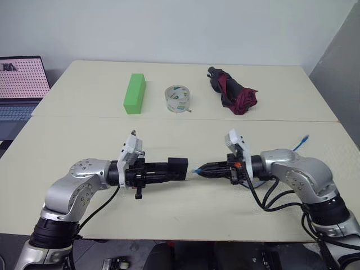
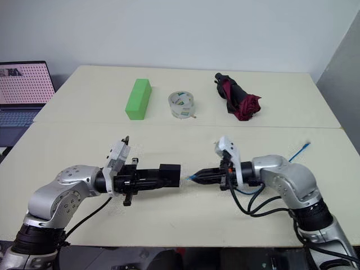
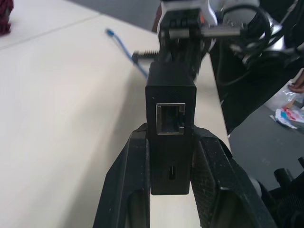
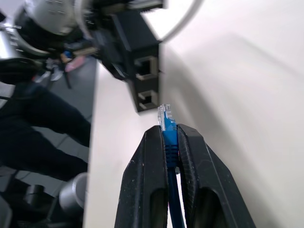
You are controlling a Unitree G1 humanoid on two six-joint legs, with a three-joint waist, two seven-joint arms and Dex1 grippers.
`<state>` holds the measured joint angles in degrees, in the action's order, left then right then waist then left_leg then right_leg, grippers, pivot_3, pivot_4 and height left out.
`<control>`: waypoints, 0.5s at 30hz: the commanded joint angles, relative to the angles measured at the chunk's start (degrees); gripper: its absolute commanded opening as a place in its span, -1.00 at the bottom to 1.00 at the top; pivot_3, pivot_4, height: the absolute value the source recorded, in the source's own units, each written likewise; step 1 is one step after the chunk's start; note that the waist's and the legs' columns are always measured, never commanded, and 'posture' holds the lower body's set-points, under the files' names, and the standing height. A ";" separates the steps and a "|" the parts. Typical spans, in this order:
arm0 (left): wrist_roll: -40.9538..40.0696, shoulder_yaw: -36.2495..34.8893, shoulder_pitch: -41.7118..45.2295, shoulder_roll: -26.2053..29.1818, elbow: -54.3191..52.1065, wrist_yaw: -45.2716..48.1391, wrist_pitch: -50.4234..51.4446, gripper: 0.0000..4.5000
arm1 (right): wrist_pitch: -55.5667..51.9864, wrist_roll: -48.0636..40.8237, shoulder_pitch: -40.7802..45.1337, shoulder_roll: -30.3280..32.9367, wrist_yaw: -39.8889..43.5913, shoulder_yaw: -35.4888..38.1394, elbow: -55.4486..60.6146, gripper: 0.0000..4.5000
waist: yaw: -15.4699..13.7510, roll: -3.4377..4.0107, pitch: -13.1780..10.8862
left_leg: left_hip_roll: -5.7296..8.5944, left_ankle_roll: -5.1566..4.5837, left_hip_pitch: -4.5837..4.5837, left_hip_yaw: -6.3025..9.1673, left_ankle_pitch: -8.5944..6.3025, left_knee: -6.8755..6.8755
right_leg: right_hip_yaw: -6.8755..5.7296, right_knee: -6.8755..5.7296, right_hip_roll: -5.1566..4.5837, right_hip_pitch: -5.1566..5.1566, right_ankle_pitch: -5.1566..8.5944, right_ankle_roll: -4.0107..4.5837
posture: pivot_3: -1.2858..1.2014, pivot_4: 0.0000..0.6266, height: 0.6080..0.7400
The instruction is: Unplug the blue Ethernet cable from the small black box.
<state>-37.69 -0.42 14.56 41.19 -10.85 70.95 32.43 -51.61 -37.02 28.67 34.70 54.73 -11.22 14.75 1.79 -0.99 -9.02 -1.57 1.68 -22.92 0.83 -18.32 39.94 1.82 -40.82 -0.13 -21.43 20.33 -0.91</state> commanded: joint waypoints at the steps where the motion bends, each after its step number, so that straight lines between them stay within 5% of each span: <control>1: 0.11 -0.64 0.29 0.36 -0.75 0.74 -1.35 -0.65 | 4.54 3.08 -1.16 0.59 -1.77 2.81 -1.67 -0.98 | 0.02 0.00 0.00 | 0.00 0.00 -0.01 -0.01 0.00 0.00 | 0.02 0.00 0.00 0.00 0.00 0.00 | 0.03 -0.52 1.00; 10: 1.86 -0.54 0.74 -0.02 0.17 -1.49 -1.70 -0.65 | 26.46 26.28 -0.70 0.59 -19.10 2.66 -19.81 -0.98 | 0.03 0.00 0.00 | 0.02 0.06 0.00 -0.07 0.04 0.00 | 0.07 -0.01 0.00 -0.02 0.00 0.00 | 0.03 -0.52 1.00; 15: 4.22 -0.18 2.34 -1.86 2.03 -4.52 -2.82 -0.65 | 28.72 29.13 -0.46 -1.10 -23.22 4.74 -25.50 -0.44 | 0.04 0.01 0.00 | 0.01 0.20 0.00 -0.14 0.11 0.00 | 0.12 -0.03 0.01 -0.04 0.00 0.00 | 0.03 -0.52 1.00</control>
<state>-34.51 -0.30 15.74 39.79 -8.69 67.64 31.25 -23.91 -7.90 27.71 33.93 32.03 -8.88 -10.61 1.83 -0.98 -9.03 -1.57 1.88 -22.91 0.68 -18.21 39.94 1.95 -40.86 -0.12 -21.46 20.33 -0.91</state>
